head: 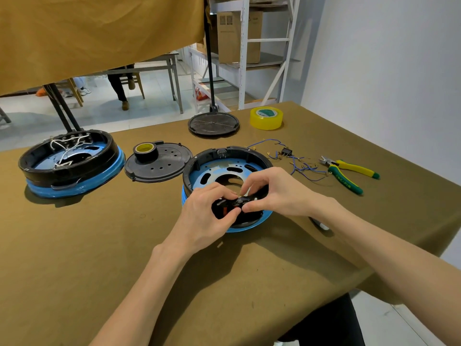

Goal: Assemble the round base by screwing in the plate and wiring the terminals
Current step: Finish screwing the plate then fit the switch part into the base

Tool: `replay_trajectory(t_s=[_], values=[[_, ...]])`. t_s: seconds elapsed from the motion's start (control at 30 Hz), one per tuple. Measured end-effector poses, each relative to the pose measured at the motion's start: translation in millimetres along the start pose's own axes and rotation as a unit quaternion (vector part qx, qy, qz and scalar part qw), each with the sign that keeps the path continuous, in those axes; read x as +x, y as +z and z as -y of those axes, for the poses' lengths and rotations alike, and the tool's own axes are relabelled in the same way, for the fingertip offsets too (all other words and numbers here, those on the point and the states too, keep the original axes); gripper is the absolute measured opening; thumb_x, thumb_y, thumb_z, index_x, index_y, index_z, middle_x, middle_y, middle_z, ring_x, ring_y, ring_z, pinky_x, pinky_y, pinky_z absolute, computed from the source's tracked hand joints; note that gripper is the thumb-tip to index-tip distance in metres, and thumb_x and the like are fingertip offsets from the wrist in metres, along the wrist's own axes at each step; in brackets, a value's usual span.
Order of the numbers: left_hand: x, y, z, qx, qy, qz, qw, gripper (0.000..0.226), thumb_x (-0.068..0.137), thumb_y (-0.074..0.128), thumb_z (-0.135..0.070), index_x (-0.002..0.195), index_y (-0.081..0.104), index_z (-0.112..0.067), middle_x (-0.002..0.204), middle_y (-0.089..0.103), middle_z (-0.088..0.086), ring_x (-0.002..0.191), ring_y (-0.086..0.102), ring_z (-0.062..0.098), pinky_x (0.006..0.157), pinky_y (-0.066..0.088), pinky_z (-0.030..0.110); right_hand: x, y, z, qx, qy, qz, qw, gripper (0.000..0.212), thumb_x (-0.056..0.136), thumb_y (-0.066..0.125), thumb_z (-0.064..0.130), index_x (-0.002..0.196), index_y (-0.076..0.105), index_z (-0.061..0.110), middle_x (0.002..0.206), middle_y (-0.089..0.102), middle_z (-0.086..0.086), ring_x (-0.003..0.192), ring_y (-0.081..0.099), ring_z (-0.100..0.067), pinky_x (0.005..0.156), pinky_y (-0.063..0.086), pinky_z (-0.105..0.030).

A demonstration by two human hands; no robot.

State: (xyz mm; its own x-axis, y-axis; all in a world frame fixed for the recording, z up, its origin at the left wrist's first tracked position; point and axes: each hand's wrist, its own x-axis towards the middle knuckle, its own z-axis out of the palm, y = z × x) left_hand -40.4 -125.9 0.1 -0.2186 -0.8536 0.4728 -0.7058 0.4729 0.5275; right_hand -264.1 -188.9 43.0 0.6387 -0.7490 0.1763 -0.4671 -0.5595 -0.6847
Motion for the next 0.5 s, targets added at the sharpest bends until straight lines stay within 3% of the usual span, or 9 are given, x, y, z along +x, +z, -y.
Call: replay_trajectory(t_s=[0.07,0.23,0.4,0.5], values=[[0,0,0,0.003,-0.002,-0.002,1.0,0.027,0.087,0.077,-0.039,0.109,0.073,-0.026,0.108,0.07,-0.016,0.105,0.061,-0.001,0.094,0.031,0.0,1,1,-1,-0.012,0.008,-0.001,1.0,0.026,0.082,0.085,0.033,0.106,0.075,0.026,0.092,0.075,0.002,0.088,0.071,-0.016,0.081,0.058,-0.046],[2,-5,1,-0.009,0.007,0.019,1.0,0.028,0.087,0.078,-0.036,0.112,0.073,-0.023,0.111,0.069,-0.013,0.107,0.062,0.001,0.094,0.039,0.002,7,4,5,-0.077,-0.005,0.063,0.995,0.031,0.083,0.084,0.03,0.11,0.069,0.029,0.09,0.067,0.021,0.086,0.064,-0.003,0.077,0.052,-0.024],[1,-3,1,-0.013,-0.001,0.01,1.0,0.025,0.086,0.078,-0.034,0.109,0.075,-0.024,0.116,0.066,-0.015,0.112,0.06,0.002,0.097,0.036,0.002,10,1,6,-0.084,-0.02,0.055,0.995,0.041,0.082,0.086,0.029,0.12,0.073,0.021,0.103,0.07,0.013,0.088,0.059,0.005,0.074,0.044,-0.015],[1,-4,1,-0.021,-0.001,0.007,1.0,0.023,0.086,0.077,-0.034,0.107,0.076,-0.023,0.115,0.064,-0.015,0.112,0.059,-0.001,0.094,0.043,0.005,12,0,6,-0.082,-0.015,0.058,0.995,0.041,0.08,0.087,0.029,0.117,0.076,0.017,0.103,0.073,0.01,0.086,0.061,0.006,0.073,0.046,-0.015]])
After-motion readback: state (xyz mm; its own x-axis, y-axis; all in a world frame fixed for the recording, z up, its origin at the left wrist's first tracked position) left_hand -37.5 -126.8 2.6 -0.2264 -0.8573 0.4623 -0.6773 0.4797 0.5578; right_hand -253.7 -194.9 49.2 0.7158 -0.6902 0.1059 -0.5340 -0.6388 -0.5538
